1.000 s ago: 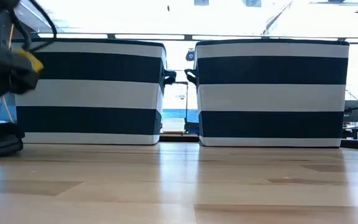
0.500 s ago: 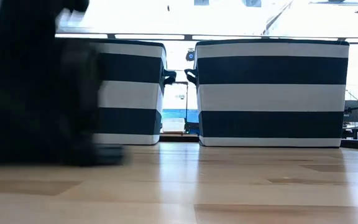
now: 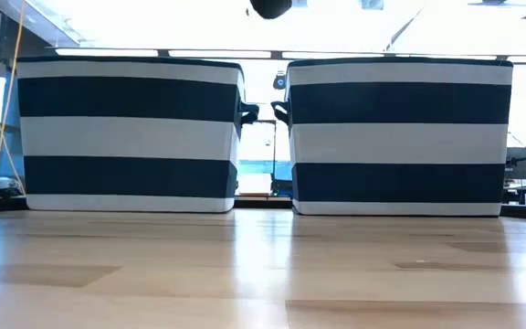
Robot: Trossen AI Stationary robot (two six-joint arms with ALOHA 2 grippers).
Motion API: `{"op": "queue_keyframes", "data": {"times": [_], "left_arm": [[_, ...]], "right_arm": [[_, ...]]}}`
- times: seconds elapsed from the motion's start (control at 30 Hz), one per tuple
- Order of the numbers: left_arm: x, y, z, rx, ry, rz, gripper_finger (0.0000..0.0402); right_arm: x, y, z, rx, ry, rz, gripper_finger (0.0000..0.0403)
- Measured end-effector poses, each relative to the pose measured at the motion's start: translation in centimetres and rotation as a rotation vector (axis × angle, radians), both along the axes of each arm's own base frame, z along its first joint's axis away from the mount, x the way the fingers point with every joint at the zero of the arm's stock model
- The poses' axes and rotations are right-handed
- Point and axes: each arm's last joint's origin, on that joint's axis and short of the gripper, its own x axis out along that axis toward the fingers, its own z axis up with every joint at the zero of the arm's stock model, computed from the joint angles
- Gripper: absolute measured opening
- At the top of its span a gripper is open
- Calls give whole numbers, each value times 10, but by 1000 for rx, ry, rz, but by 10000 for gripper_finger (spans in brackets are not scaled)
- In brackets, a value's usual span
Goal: Sort clothes
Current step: Put the black underwear into the left blue laundry bin
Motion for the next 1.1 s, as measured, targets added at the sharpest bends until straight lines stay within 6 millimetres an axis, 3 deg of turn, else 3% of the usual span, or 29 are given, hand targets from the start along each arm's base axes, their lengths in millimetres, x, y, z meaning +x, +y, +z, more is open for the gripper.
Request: {"op": "queue_keyframes", "data": {"times": [0.17,0.27,0.37,0.57,0.77,1.1], "left_arm": [[-33,38,38,185,-13,251,0],[-51,61,44,222,69,408,0],[-64,81,36,220,204,546,0],[-70,114,-1,109,541,724,0],[-48,143,-49,-14,819,724,0],[-5,195,-145,-134,964,584,0]], "right_arm": [[0,9,0,21,-4,28,240],[1,13,0,37,-5,39,240],[0,16,0,53,-4,47,240],[0,20,0,67,0,59,240],[0,20,0,78,-2,55,240],[-2,30,-4,119,40,76,240]]}}
